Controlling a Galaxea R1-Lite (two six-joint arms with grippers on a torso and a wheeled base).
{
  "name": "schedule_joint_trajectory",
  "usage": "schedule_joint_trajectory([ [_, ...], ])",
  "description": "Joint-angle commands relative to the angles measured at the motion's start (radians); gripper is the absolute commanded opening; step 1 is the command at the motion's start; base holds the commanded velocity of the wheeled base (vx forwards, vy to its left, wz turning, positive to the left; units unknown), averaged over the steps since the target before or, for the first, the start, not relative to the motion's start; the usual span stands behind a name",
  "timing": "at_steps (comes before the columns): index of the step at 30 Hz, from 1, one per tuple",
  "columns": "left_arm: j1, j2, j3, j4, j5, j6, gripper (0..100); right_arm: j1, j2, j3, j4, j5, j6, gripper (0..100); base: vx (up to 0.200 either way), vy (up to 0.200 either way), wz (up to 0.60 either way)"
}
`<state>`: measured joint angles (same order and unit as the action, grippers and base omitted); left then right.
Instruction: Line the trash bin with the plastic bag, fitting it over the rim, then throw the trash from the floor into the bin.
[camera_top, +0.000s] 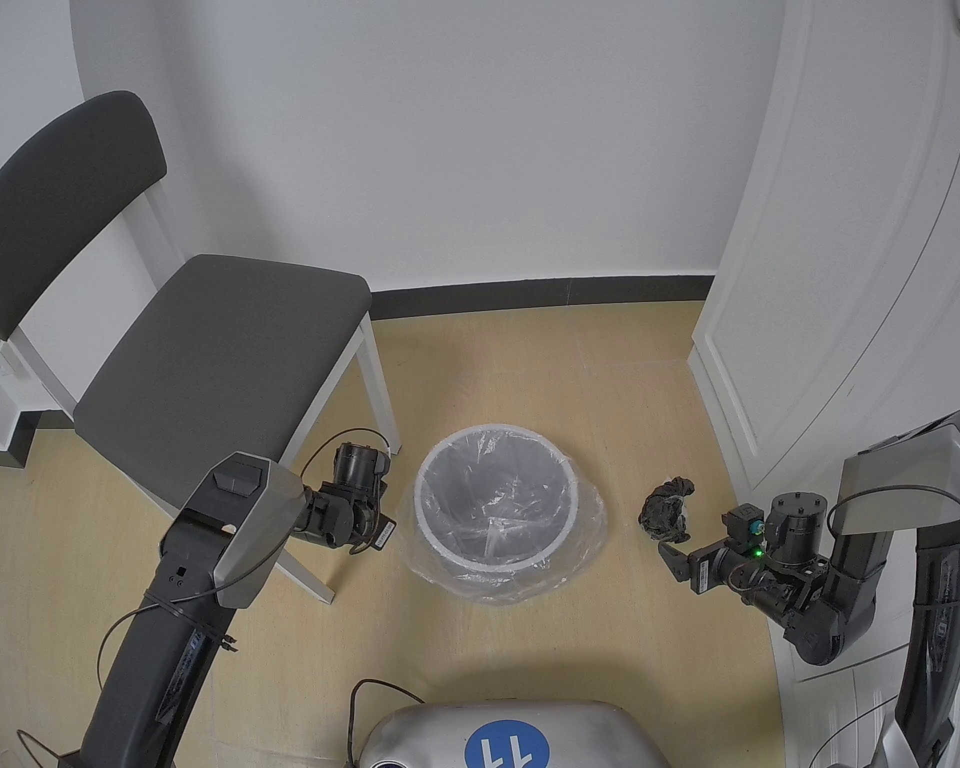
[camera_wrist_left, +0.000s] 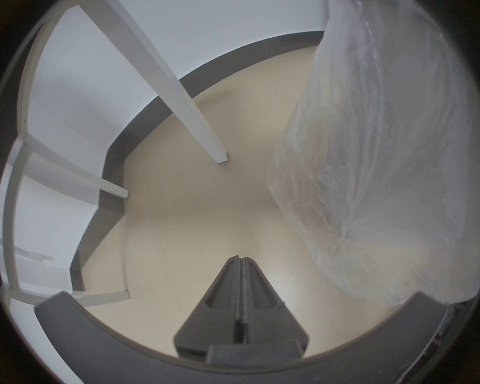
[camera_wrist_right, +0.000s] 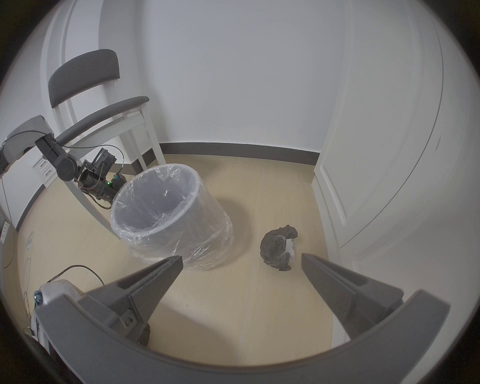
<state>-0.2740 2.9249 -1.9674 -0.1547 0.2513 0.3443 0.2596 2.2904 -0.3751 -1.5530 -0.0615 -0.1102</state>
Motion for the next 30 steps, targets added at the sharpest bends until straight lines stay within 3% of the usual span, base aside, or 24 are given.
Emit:
schedule_joint_trajectory([
  [1, -0.033, -0.147, 0.163, -0.017, 0.077, 0.048, 0, 0.001, -0.057, 0.024, -0.018, 0.0, 0.0, 100, 0.0, 0.0, 0.0],
  [8, -0.073, -0.27, 0.377, -0.1, 0.143, 0.053, 0, 0.004, -0.174, 0.084, -0.018, 0.025, -0.011, 100, 0.0, 0.0, 0.0],
  [18, -0.145, -0.415, 0.637, -0.365, 0.137, 0.052, 0, 0.003, -0.238, 0.125, -0.018, 0.025, -0.039, 100, 0.0, 0.0, 0.0],
  [22, -0.188, -0.494, 0.737, -0.448, 0.091, 0.042, 0, 0.0, -0.235, 0.122, -0.018, 0.023, -0.043, 100, 0.0, 0.0, 0.0],
  [23, -0.195, -0.51, 0.756, -0.46, 0.083, 0.039, 100, -0.003, -0.236, 0.122, -0.018, 0.023, -0.043, 100, 0.0, 0.0, 0.0],
  [29, -0.234, -0.576, 0.842, -0.548, 0.082, 0.033, 100, -0.017, -0.272, 0.127, -0.018, 0.061, -0.043, 100, 0.0, 0.0, 0.0],
  [30, -0.248, -0.618, 0.906, -0.629, 0.071, 0.022, 100, -0.033, -0.304, 0.14, -0.018, 0.124, -0.042, 100, 0.0, 0.0, 0.0],
])
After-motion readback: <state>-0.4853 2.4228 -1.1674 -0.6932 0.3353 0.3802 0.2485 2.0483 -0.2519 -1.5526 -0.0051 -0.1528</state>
